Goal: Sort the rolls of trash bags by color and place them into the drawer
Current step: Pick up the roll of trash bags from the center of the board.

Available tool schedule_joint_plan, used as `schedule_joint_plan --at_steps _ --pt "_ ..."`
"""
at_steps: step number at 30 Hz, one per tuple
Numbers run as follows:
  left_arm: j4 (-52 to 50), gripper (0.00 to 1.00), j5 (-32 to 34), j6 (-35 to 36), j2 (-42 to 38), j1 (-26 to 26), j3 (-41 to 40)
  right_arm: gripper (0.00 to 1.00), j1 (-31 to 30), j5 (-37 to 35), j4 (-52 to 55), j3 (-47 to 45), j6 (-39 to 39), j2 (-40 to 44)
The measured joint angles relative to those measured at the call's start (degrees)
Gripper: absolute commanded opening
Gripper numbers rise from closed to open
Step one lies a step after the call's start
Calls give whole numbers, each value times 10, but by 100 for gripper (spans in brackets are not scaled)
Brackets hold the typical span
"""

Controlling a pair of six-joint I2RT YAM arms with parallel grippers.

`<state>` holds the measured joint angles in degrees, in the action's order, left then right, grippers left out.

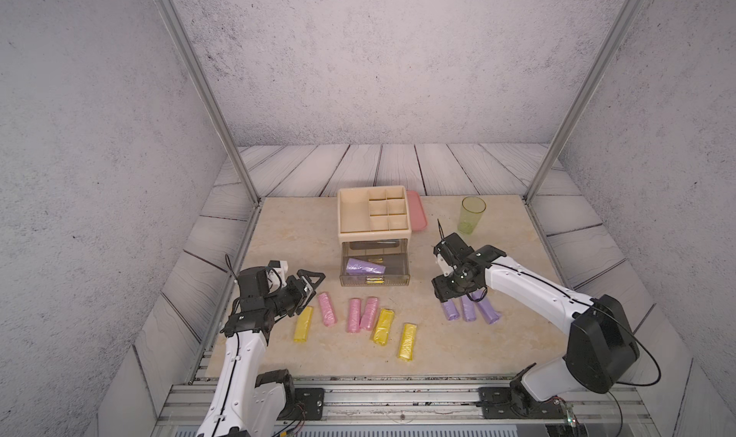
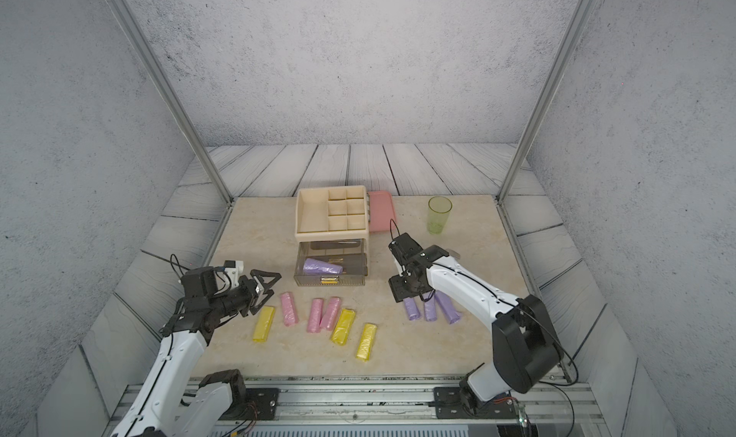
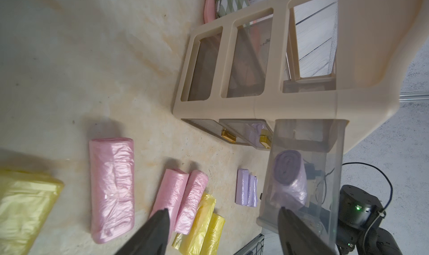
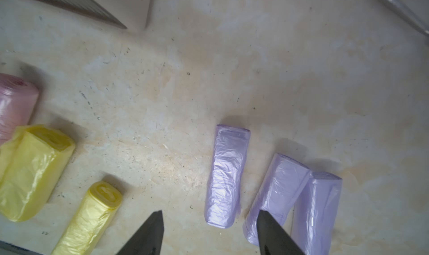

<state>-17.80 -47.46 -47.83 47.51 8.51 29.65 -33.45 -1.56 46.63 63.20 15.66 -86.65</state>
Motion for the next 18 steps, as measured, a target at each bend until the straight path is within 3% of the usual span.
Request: schedule_joint_plan --at_steps 12,18 --pt "0 79 1 5 3 0 0 66 19 12 -50 -15 12 -85" --pt "3 79 1 7 9 0 0 56 36 17 -67 -17 13 -103"
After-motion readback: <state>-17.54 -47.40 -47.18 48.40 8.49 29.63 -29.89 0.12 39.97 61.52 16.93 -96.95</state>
